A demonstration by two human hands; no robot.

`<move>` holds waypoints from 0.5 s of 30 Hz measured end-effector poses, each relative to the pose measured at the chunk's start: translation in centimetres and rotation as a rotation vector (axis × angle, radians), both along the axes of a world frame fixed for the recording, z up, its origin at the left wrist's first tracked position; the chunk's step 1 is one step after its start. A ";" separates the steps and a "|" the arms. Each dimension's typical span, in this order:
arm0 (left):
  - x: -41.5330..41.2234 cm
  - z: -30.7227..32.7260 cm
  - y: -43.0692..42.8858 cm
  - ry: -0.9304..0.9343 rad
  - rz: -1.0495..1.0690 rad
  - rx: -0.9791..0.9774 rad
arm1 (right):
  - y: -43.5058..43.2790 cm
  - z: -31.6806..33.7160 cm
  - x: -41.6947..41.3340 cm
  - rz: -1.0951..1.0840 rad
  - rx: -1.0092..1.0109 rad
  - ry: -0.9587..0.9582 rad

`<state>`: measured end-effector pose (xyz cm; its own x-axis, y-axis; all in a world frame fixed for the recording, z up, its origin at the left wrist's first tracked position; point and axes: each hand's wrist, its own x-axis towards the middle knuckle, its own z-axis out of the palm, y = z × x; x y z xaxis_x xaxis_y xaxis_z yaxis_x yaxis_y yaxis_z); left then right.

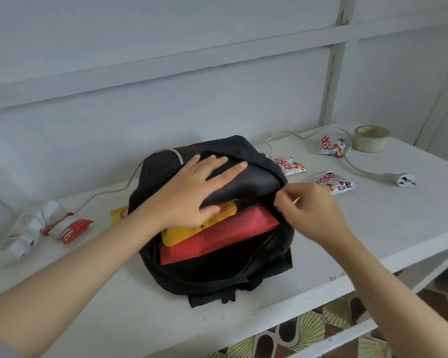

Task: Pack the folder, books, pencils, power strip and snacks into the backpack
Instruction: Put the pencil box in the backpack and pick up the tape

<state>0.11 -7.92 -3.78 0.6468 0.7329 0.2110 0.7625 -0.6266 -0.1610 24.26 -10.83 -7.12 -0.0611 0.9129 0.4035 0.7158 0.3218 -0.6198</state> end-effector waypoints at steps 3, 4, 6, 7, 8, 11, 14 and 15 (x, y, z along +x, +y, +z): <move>4.8 -1.2 -1.8 -0.230 -0.103 0.079 | 2.0 -0.5 4.4 -0.168 0.004 0.021; 6.9 -1.8 -2.1 -0.336 -0.156 0.114 | 2.9 -0.8 6.0 -0.224 -0.011 0.009; 11.6 -3.0 -2.6 -0.480 -0.237 0.115 | 4.6 -1.4 9.2 -0.309 -0.052 -0.014; 14.1 -3.7 -2.6 -0.512 -0.242 0.075 | 5.5 -1.8 10.7 -0.338 -0.072 -0.032; 16.4 -4.6 -2.4 -0.536 -0.223 0.019 | 6.3 -2.2 12.2 -0.367 -0.087 -0.050; 21.8 -7.5 -0.6 -0.543 -0.093 -0.115 | 9.1 -3.2 16.4 -0.431 -0.143 -0.129; 24.6 -10.4 1.4 -0.394 0.148 -0.141 | 11.8 -4.1 20.5 -0.419 -0.216 -0.222; 25.1 -11.0 1.8 -0.335 0.246 -0.175 | 12.7 -4.3 21.8 -0.408 -0.225 -0.256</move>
